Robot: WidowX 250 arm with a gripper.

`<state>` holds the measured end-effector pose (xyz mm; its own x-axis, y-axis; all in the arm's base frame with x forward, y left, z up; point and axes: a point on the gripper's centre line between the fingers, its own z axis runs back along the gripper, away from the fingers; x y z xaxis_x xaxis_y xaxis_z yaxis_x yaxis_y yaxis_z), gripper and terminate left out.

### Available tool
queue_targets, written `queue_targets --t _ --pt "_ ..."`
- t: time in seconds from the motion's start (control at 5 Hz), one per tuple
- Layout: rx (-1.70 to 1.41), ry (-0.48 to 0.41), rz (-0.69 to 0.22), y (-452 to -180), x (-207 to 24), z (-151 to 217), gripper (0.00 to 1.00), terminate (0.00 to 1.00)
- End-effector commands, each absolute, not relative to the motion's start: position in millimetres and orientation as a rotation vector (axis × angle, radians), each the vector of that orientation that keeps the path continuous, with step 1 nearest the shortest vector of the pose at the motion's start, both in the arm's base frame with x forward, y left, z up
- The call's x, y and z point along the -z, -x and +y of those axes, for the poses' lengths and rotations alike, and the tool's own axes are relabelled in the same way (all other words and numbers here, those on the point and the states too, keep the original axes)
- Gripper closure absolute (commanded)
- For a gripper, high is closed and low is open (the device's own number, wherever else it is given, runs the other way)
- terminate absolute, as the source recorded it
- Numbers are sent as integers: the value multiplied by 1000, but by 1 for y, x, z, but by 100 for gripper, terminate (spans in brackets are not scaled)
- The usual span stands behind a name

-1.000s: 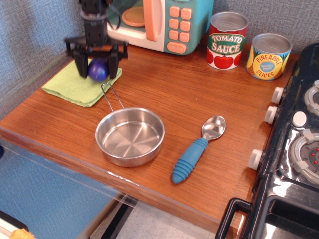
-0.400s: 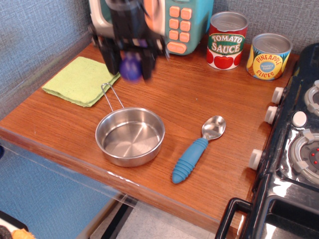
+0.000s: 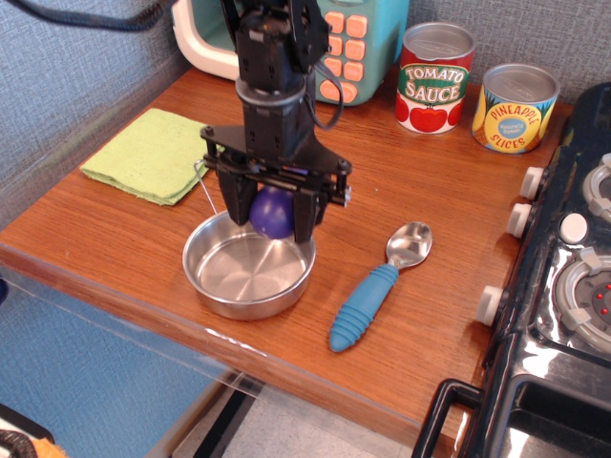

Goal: Move the egg plant and place into the pot

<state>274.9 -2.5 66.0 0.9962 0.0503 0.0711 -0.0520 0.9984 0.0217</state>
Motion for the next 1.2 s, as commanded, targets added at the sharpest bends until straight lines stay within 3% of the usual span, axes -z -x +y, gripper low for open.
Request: queue_targets --t 0.0,0.2,0.6,0.8,1.0 --pt "-80 -41 -107 -252 -81 8 100 0" --pt "-90 -53 -101 -248 -83 10 0 0" --pt "-102 -31 -118 -254 -98 12 0 0" --pt "-125 2 -167 -265 -121 13 0 0" --pt "-139 27 -181 -279 -131 18 0 0"
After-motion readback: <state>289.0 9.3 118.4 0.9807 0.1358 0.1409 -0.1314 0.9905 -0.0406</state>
